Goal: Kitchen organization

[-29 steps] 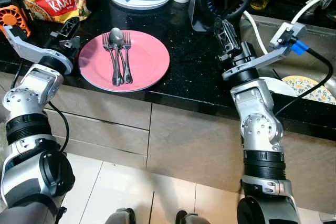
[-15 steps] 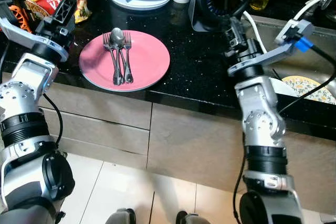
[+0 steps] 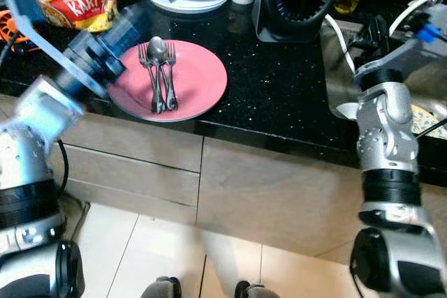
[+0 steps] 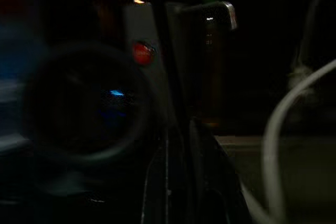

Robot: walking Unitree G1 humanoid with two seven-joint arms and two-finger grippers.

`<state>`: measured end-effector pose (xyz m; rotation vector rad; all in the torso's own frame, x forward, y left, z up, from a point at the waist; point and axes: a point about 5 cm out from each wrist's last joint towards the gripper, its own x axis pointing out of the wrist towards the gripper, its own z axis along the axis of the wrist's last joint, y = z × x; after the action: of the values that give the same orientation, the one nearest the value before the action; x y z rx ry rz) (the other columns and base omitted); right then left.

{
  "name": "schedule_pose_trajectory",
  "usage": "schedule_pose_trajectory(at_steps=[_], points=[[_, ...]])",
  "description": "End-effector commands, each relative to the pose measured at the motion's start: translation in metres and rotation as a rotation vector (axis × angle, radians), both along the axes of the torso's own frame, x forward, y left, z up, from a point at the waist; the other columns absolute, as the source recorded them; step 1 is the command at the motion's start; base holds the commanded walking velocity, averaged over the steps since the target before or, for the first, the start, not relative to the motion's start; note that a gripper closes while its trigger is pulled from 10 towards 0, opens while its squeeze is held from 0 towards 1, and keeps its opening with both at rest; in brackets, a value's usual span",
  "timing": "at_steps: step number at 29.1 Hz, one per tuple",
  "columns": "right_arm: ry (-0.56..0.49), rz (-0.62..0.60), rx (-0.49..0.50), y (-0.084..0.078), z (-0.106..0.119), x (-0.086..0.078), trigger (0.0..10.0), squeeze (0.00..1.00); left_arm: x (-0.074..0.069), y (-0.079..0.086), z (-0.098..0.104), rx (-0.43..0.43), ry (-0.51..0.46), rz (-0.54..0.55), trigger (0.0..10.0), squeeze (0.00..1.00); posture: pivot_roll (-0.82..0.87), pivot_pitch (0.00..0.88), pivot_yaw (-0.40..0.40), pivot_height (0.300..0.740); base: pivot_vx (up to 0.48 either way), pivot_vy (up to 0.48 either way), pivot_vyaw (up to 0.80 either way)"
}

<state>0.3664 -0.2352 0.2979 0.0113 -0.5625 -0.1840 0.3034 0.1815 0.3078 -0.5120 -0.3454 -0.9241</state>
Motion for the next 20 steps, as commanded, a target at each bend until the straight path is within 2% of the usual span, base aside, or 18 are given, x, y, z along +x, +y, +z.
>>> schedule_pose_trajectory(at_steps=[1, 2, 4, 5, 6, 8, 9, 10, 11, 12, 20], points=[[0.023, -0.057, -0.084, 0.002, -0.004, 0.004, 0.0, 0.00, -0.003, -0.002, -0.001, 0.054, -0.012, 0.013, 10.0, 0.00, 0.10, 0.167, -0.024, 0.740, 0.000, 0.000, 0.00], [0.041, -0.097, -0.130, 0.002, -0.006, 0.005, 0.0, 0.00, -0.004, -0.002, -0.002, 0.061, -0.016, 0.024, 10.0, 0.00, 0.11, 0.168, -0.024, 0.740, 0.000, 0.000, 0.00], [0.041, -0.097, -0.130, 0.002, -0.006, 0.005, 0.0, 0.00, -0.004, -0.002, -0.002, 0.061, -0.016, 0.024, 10.0, 0.00, 0.11, 0.168, -0.024, 0.740, 0.000, 0.000, 0.00], [0.066, -0.155, -0.197, 0.001, -0.008, 0.008, 0.0, 0.00, -0.005, -0.003, -0.002, 0.073, -0.019, 0.032, 10.0, 0.00, 0.11, 0.174, -0.025, 0.740, 0.000, 0.000, 0.00], [0.066, -0.155, -0.197, 0.001, -0.008, 0.008, 0.0, 0.00, -0.005, -0.003, -0.002, 0.073, -0.019, 0.032, 10.0, 0.00, 0.11, 0.174, -0.025, 0.740, 0.000, 0.000, 0.00], [0.176, -0.305, -0.338, -0.008, -0.021, 0.015, 0.0, 0.00, -0.010, -0.004, -0.001, 0.091, -0.026, 0.044, 10.0, 0.00, 0.13, 0.181, -0.026, 0.740, 0.000, 0.000, 0.00], [0.217, -0.359, -0.362, -0.014, -0.027, 0.016, 1.8, 0.30, -0.011, -0.005, -0.001, 0.097, -0.028, 0.049, 10.0, 0.00, 0.13, 0.183, -0.026, 0.740, 0.000, 0.000, 0.00], [0.217, -0.359, -0.362, -0.014, -0.027, 0.016, 1.8, 0.30, -0.011, -0.005, -0.001, 0.097, -0.028, 0.049, 10.0, 0.00, 0.13, 0.183, -0.026, 0.740, 0.000, 0.000, 0.00], [0.252, -0.399, -0.376, -0.019, -0.032, 0.017, 6.7, 1.00, -0.012, -0.006, -0.001, 0.104, -0.028, 0.054, 10.0, 0.00, 0.13, 0.183, -0.026, 0.740, 0.000, 0.000, 0.00], [0.266, -0.426, -0.364, -0.023, -0.035, 0.018, 10.0, 1.00, -0.013, -0.006, -0.002, 0.108, -0.028, 0.059, 10.0, 0.00, 0.13, 0.182, -0.027, 0.740, 0.000, 0.000, 0.00], [0.237, -0.478, -0.296, -0.029, -0.037, 0.016, 10.0, 1.00, -0.009, -0.011, -0.005, 0.125, -0.018, 0.101, 10.0, 0.00, 0.12, 0.165, -0.025, 0.740, 0.000, 0.000, 0.00]])
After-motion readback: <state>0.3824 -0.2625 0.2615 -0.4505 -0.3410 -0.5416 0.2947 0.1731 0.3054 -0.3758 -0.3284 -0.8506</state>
